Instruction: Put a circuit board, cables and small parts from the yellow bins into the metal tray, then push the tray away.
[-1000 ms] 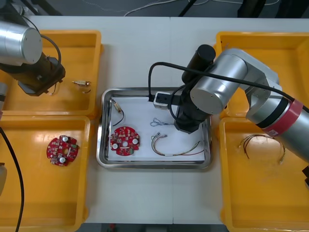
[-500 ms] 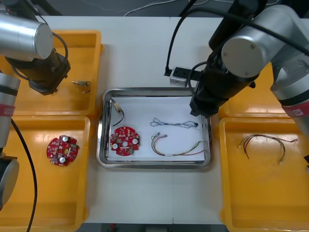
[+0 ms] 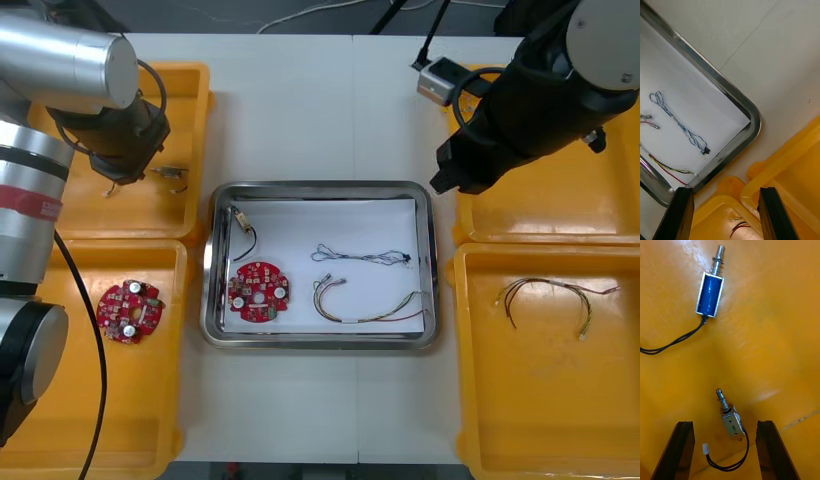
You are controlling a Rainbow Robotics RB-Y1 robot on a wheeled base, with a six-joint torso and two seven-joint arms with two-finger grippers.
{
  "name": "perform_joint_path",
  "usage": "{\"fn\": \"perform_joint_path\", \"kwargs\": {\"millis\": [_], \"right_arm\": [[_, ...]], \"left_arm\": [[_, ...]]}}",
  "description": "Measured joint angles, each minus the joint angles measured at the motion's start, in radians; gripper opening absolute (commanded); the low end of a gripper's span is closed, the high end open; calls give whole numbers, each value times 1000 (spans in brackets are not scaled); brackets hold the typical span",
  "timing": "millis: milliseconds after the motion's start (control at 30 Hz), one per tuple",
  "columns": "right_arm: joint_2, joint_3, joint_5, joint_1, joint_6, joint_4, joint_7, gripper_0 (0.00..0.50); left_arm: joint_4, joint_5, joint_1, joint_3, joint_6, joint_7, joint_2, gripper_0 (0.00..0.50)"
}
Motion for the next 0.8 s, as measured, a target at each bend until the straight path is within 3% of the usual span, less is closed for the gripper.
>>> {"fn": "perform_joint_path", "kwargs": {"millis": [100, 267, 433, 600, 800], "right_arm": [[-19, -32, -1, 23, 0, -28, -126, 500], [-63, -87, -1, 92, 0, -93, -169, 500], [-121, -114, -2, 173, 0, -159, -310, 500], [-174, -131, -2, 243, 0, -201, -327, 500], [-197, -202, -8, 318, 0, -223, -382, 500]], "left_arm": [[11, 0, -3, 6, -11, 0, -11, 483], [40, 0, -13, 8, -12, 0, -23, 481], [55, 0, -18, 10, -13, 0, -34, 483], [77, 0, -21, 10, -32, 0, -35, 482], [101, 0, -21, 10, -51, 0, -36, 484]]}}
